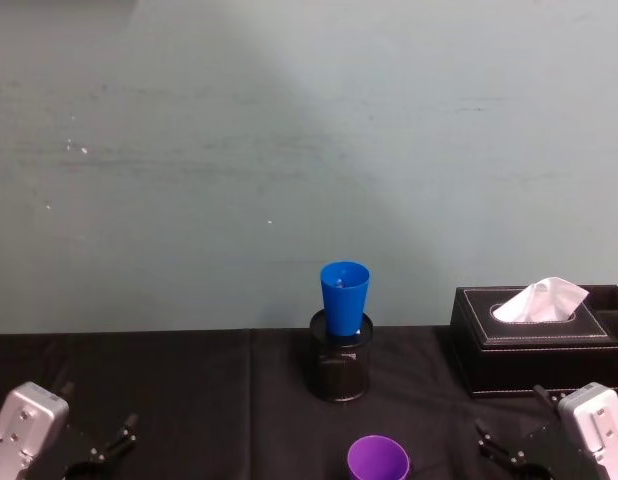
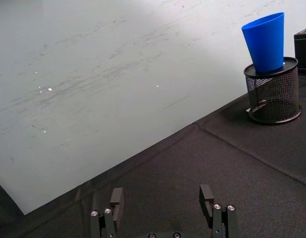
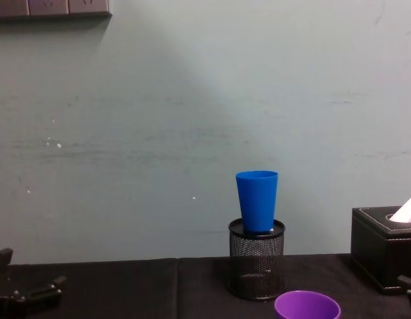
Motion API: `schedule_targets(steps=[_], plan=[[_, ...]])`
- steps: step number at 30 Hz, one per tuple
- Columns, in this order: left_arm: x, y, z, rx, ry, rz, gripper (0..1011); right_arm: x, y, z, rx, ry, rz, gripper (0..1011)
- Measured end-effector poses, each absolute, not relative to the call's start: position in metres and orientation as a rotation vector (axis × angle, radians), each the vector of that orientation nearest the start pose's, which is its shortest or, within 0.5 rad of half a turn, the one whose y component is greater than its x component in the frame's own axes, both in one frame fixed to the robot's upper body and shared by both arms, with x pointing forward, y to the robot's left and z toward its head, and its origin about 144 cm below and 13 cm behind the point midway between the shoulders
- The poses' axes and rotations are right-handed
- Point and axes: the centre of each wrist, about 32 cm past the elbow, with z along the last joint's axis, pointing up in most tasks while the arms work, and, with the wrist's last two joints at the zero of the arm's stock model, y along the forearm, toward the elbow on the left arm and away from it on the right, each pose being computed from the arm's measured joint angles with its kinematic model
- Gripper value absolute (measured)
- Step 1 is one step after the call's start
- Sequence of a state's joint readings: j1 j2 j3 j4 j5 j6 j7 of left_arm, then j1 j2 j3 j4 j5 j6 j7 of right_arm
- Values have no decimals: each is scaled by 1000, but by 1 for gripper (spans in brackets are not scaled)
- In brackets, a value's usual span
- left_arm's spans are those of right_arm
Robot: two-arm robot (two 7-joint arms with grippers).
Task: Pick up one cup with a gripper and tap it against the other cup.
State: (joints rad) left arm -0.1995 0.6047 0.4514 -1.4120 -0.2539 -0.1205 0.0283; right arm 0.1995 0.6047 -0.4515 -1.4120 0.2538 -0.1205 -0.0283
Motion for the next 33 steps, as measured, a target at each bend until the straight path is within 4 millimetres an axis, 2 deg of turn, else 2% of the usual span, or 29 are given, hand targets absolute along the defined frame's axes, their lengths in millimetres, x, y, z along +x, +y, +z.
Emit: schedule_targets(steps=[33], plan=[[489,310,1140,304,-285,1248,1000,489,-310,1140,-305,-285,-1248,1004]])
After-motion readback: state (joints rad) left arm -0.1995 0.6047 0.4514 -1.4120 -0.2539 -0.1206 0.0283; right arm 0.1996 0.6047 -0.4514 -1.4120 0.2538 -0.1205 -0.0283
